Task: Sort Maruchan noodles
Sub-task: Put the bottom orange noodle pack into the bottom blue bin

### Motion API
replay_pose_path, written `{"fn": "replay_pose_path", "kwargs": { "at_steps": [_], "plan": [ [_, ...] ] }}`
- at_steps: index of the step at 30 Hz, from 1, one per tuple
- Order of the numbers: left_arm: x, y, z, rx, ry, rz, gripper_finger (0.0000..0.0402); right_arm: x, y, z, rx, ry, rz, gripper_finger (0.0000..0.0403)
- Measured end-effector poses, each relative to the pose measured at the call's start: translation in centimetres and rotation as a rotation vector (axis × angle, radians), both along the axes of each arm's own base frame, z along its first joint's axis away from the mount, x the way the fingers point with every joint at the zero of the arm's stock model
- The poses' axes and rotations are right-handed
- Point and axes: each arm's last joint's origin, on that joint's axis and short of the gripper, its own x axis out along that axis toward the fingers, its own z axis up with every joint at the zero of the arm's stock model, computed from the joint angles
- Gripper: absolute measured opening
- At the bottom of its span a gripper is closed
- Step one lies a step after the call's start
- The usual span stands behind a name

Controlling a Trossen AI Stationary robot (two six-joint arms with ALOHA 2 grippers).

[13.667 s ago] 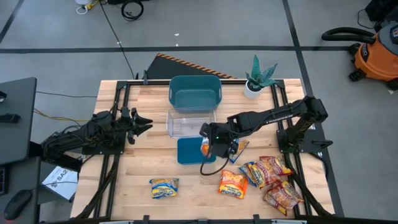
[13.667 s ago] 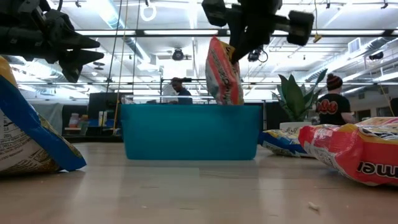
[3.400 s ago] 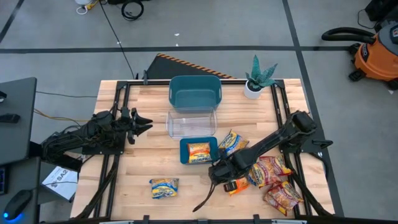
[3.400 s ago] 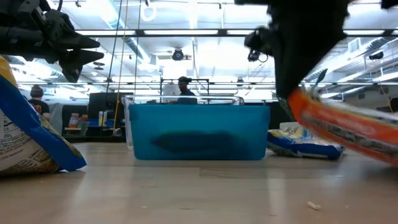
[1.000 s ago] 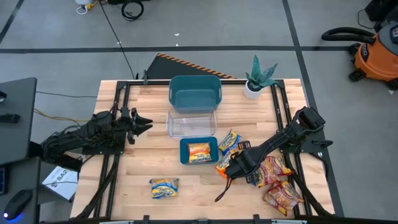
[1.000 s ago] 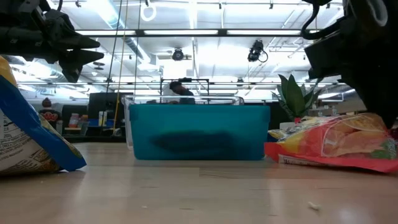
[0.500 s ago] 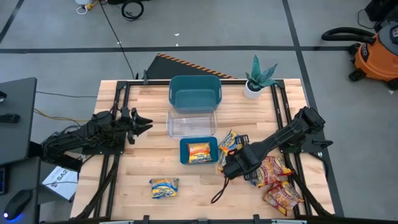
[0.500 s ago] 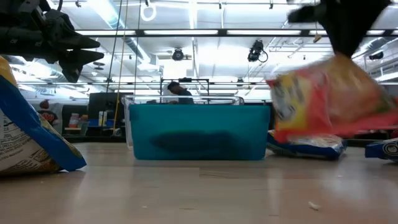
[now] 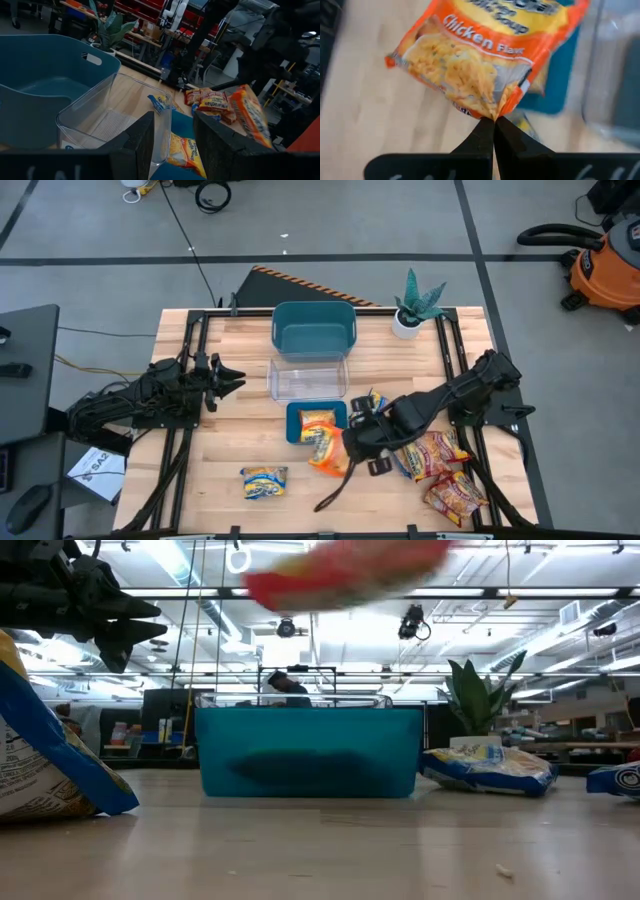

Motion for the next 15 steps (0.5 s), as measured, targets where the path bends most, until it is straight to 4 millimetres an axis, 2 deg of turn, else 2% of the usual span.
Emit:
{"fn": "replay_pose_path", "kwargs": {
  "at_steps": [4, 7, 12, 15],
  "plan": [
    [0.0, 0.0, 0.0, 0.000, 0.000, 0.000, 0.0142, 1.7, -0.9, -1.2, 0.051, -0.071, 0.020, 0.0007],
    [0.0, 0.0, 0.0, 0.000, -0.001, 0.000, 0.0142, 2.9, -2.4, -2.5, 0.079, -0.137, -0.052, 0.0007],
    [0.0, 0.0, 0.0, 0.000, 0.000, 0.000, 0.0142, 3.5, -5.7, -5.3, 0.168, -0.115, -0.432, 0.0007],
    [0.0, 0.0, 0.0, 0.000, 0.000, 0.000, 0.0142, 3.1, -6.6, -7.1, 0.210, -0.084, -0.593, 0.0008]
  ]
}}
